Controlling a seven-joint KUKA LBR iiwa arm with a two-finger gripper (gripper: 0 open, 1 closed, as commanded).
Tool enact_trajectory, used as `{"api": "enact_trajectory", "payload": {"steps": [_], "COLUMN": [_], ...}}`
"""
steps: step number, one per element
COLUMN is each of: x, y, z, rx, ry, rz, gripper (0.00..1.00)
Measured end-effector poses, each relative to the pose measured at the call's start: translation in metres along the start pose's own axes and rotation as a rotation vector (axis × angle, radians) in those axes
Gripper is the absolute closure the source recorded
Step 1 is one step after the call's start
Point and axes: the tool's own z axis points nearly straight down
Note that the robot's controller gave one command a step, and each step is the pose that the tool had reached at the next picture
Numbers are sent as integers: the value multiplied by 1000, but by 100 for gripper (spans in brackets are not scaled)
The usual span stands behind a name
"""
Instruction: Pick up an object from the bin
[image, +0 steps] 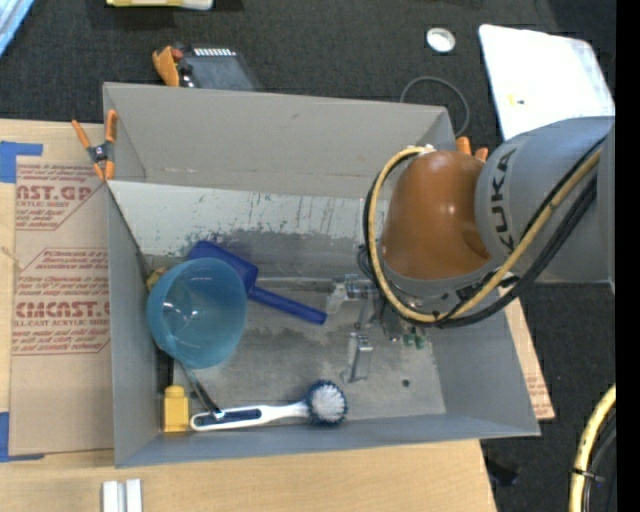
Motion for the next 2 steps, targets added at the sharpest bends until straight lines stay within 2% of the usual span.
{"api": "enact_trajectory", "payload": {"steps": [1,2], "x": [-2,11], "y": [0,59], "z": [-4,54], "rx": [0,0], "ry": [-8,-11], "rz": [0,-133], "gripper": [0,0]}}
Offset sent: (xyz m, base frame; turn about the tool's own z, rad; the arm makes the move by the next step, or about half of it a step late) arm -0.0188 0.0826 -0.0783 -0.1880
